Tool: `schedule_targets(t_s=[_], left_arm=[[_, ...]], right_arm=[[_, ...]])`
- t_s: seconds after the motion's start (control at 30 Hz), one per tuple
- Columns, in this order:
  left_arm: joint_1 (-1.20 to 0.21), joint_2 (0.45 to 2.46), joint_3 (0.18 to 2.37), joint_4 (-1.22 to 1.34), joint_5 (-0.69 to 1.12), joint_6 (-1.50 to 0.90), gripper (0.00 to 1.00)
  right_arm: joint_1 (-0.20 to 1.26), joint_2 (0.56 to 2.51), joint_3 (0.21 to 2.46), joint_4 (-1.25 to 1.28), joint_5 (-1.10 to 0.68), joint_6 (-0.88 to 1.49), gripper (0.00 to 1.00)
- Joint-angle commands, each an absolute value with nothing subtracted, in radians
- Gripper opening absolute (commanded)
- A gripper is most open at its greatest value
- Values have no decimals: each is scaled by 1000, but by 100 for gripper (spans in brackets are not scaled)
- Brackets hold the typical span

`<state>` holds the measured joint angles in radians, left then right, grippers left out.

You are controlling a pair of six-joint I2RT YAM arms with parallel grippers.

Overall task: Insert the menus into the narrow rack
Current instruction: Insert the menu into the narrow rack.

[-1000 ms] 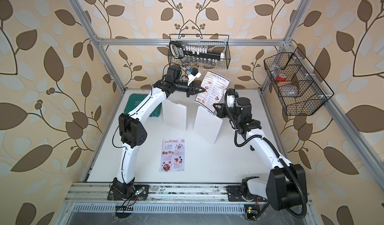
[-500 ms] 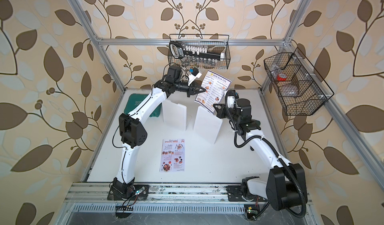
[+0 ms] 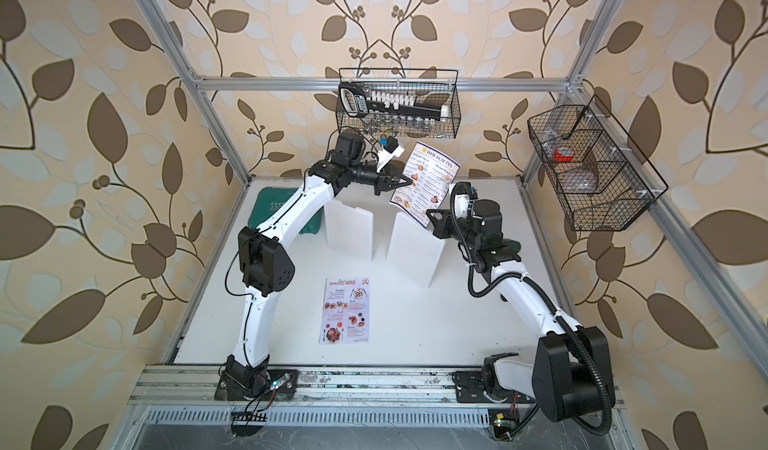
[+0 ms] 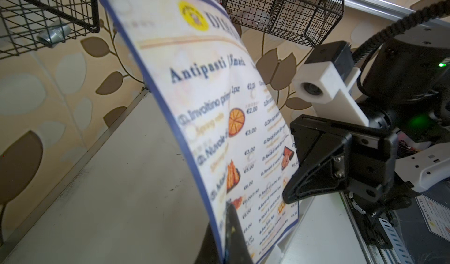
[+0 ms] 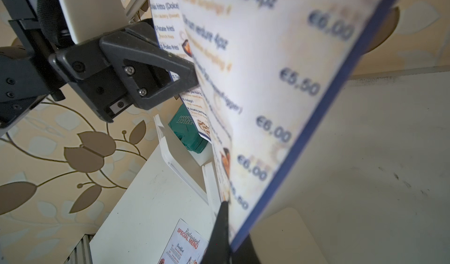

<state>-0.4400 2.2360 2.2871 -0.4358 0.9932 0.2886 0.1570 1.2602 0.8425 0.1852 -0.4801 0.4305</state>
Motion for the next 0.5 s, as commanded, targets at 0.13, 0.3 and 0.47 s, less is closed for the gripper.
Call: schedule_targets(t_s=[0.13, 0.3, 0.47], left_arm=[[-422, 2201, 2312, -365, 991, 305, 0], [-422, 2198, 2312, -366, 999, 304, 0], [-422, 2192, 2312, -373, 999, 312, 0]], right_arm=[[160, 1234, 796, 121, -476, 442, 1], [160, 1221, 792, 106, -469, 439, 1], [160, 1221, 791, 104, -476, 440, 1]])
